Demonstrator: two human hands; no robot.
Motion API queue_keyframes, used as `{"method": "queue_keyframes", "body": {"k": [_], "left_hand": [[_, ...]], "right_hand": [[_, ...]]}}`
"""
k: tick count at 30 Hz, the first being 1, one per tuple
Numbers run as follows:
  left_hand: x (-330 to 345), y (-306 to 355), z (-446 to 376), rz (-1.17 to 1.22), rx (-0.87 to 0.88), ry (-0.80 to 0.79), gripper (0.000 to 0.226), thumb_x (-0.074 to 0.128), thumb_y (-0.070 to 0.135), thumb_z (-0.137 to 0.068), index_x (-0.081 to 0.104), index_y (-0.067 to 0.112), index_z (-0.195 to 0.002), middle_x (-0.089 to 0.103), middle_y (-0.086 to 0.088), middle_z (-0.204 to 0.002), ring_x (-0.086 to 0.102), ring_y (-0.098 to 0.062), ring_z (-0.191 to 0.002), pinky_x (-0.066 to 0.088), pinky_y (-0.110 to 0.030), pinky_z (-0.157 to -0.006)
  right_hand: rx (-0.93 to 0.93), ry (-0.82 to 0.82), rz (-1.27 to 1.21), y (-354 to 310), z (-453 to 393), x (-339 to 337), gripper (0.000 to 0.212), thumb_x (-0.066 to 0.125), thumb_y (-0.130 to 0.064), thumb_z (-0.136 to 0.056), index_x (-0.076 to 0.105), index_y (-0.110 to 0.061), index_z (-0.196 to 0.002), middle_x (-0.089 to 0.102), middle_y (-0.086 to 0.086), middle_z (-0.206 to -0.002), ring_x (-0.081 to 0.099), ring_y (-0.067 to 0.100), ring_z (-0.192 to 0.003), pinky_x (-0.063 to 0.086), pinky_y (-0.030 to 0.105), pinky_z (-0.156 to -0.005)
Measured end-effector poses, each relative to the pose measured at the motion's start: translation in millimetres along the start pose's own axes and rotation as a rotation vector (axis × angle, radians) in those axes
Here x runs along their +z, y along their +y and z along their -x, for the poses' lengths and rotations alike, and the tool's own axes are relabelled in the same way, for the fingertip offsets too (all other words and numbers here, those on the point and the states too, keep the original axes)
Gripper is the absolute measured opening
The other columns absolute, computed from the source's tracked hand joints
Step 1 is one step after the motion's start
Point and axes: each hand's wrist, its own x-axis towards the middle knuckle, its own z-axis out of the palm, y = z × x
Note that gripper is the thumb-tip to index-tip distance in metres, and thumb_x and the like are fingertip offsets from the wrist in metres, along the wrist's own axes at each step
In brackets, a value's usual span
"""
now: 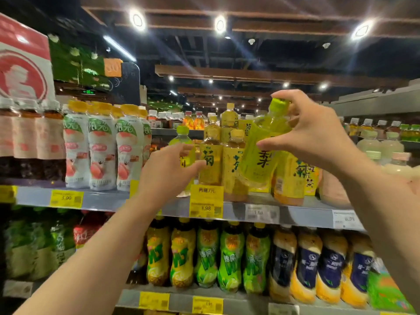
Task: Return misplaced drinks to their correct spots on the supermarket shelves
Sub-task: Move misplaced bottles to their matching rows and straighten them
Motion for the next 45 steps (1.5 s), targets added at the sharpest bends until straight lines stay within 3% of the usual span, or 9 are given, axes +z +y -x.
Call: {"method": "queue_keyframes", "body": {"k": [4,9,15,21,28,33,37,41,45], "left_hand": [[-33,-30,-7,0.052,0.016,0.025,0.052,0.065,0.061,-0.08,0.063,0.031,-0.122,0.067,0.012,-0.113,0.062,-0.004,-0.089,0.052,-0.029,-0.076],[-63,-73,-12,0.097,0.014,0.046,0.04,0.065,0.057,-0.082,0.069,0.033,-0.114,0.069,0.012,-0.112,0.063,-0.008,-0.091,0.054,-0.036,-0.083],[-78,-113,-21,0.093,0.062,0.077,0.038,0.068,0.053,-0.081,0.069,0.033,-0.114,0.066,0.017,-0.081,0.057,-0.004,-0.064,0.046,-0.026,-0.063],[-77,-133,-31,0.068,0.112,0.035,0.045,0.066,0.054,-0.083,0.065,0.032,-0.122,0.068,0.015,-0.116,0.066,-0.006,-0.076,0.057,-0.035,-0.074],[-63,-145,-37,0.009,0.163,-0.018,0.063,0.068,0.054,-0.081,0.052,0.03,-0.137,0.069,0.014,-0.113,0.066,-0.009,-0.087,0.051,-0.029,-0.075],[-52,-149,-39,-0.038,0.214,-0.008,0.079,0.061,0.07,-0.076,0.046,0.029,-0.141,0.066,0.011,-0.107,0.063,-0.012,-0.094,0.055,-0.037,-0.073],[-49,-146,-42,-0.101,0.202,0.001,0.081,0.058,0.075,-0.075,0.048,0.028,-0.139,0.063,0.008,-0.102,0.061,-0.014,-0.088,0.048,-0.031,-0.064],[-47,-141,-46,-0.132,0.167,-0.049,0.081,0.054,0.079,-0.072,0.048,0.028,-0.134,0.065,0.007,-0.081,0.063,-0.018,-0.078,0.054,-0.036,-0.06],[-44,-135,-49,-0.176,0.149,-0.052,0.081,0.051,0.083,-0.071,0.047,0.029,-0.132,0.069,0.002,-0.091,0.065,-0.021,-0.088,0.056,-0.038,-0.065]], "right_hand": [[-0.019,-0.039,-0.14,-40,-16,24,0.09,0.091,-0.051,-0.053,0.05,-0.039,-0.132,0.055,-0.021,-0.1,0.058,0.008,-0.095,0.049,0.025,-0.08],[-0.049,-0.096,-0.251,-85,-41,76,0.097,0.086,-0.066,-0.042,0.048,-0.045,-0.128,0.064,-0.007,-0.111,0.068,0.012,-0.09,0.059,0.042,-0.081],[-0.11,-0.065,-0.211,-127,-63,128,0.092,0.091,-0.049,-0.056,0.045,-0.036,-0.135,0.061,-0.009,-0.12,0.058,0.009,-0.097,0.055,0.04,-0.088],[-0.112,-0.07,-0.093,-141,-71,165,0.092,0.091,-0.042,-0.062,0.04,-0.034,-0.139,0.058,-0.007,-0.131,0.051,0.009,-0.099,0.037,0.025,-0.08],[-0.092,-0.211,0.104,-140,-77,198,0.102,0.09,-0.045,-0.063,0.035,-0.028,-0.147,0.057,0.002,-0.139,0.056,0.021,-0.121,0.041,0.024,-0.085],[-0.1,-0.293,0.212,-144,-86,201,0.106,0.088,-0.05,-0.063,0.034,-0.025,-0.151,0.053,0.0,-0.142,0.054,0.018,-0.122,0.039,0.023,-0.085],[-0.117,-0.351,0.34,-151,-95,201,0.1,0.085,-0.053,-0.065,0.039,-0.02,-0.147,0.049,0.004,-0.135,0.051,0.019,-0.116,0.037,0.025,-0.084],[-0.121,-0.381,0.422,-153,-107,197,0.067,0.078,-0.06,-0.07,0.06,-0.014,-0.115,0.055,-0.001,-0.108,0.054,0.018,-0.098,0.042,0.024,-0.07],[-0.145,-0.414,0.446,-149,-106,188,0.08,0.067,-0.063,-0.08,0.05,-0.014,-0.14,0.054,0.005,-0.139,0.051,0.024,-0.125,0.044,0.035,-0.102]]}}
